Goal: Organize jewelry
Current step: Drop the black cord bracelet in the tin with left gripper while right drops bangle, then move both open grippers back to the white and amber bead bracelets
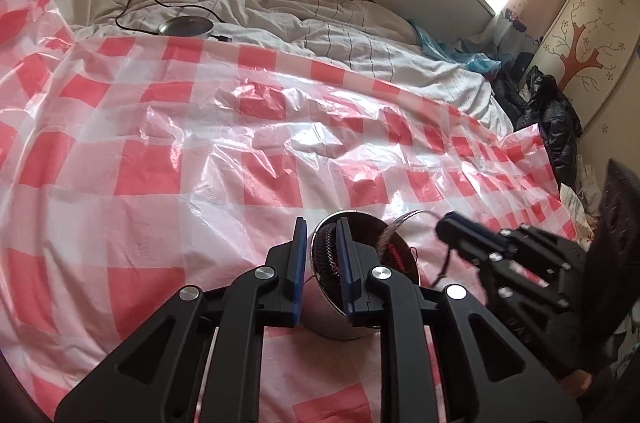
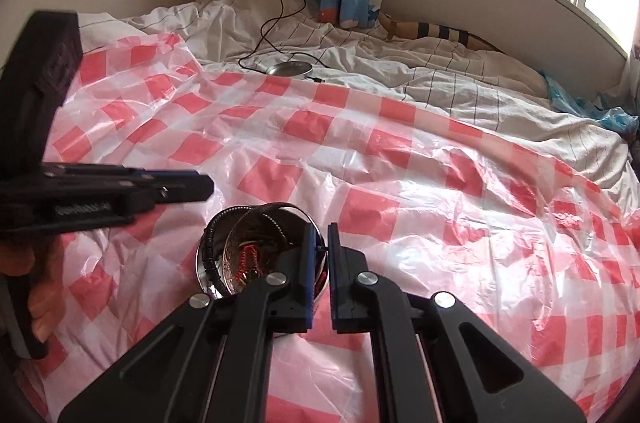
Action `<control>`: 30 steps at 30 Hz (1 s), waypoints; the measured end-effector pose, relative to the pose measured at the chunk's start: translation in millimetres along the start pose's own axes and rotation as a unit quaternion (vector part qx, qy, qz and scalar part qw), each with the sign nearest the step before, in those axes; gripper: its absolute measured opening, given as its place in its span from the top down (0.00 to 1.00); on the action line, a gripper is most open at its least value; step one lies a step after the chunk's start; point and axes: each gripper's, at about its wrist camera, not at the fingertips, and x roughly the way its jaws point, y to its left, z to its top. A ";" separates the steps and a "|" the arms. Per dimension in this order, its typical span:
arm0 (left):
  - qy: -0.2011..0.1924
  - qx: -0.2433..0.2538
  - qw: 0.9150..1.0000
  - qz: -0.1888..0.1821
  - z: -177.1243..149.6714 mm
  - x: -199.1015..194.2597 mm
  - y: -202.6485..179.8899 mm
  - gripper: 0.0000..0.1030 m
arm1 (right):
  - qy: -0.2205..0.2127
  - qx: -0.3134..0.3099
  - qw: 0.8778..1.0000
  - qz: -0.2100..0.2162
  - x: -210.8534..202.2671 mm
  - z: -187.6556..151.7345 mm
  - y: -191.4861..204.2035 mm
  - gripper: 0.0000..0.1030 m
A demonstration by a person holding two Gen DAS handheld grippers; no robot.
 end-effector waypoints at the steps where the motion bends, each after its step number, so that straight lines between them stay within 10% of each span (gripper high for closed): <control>1: -0.006 -0.005 1.000 0.000 2.3 -5.5 2.8 0.83 | 0.011 -0.003 1.000 0.005 8.1 -0.9 3.2 0.93; 7: -0.024 -0.024 0.999 -0.007 6.1 -31.3 13.9 0.75 | 0.055 -0.004 0.998 -0.004 41.4 -9.0 10.2 0.87; 14: -0.018 -0.027 0.999 -0.004 -10.2 -51.8 19.1 0.66 | -0.010 0.043 0.999 -0.001 -21.2 -18.6 -7.5 0.68; 21: 0.048 0.030 0.998 0.009 -97.0 -67.4 -3.1 0.57 | -0.007 0.070 0.997 0.026 -96.3 -94.8 3.4 0.48; 30: 0.111 0.034 0.993 -0.035 -172.0 -59.4 -25.5 0.57 | -0.008 0.119 0.991 0.064 -125.3 -150.3 7.4 0.47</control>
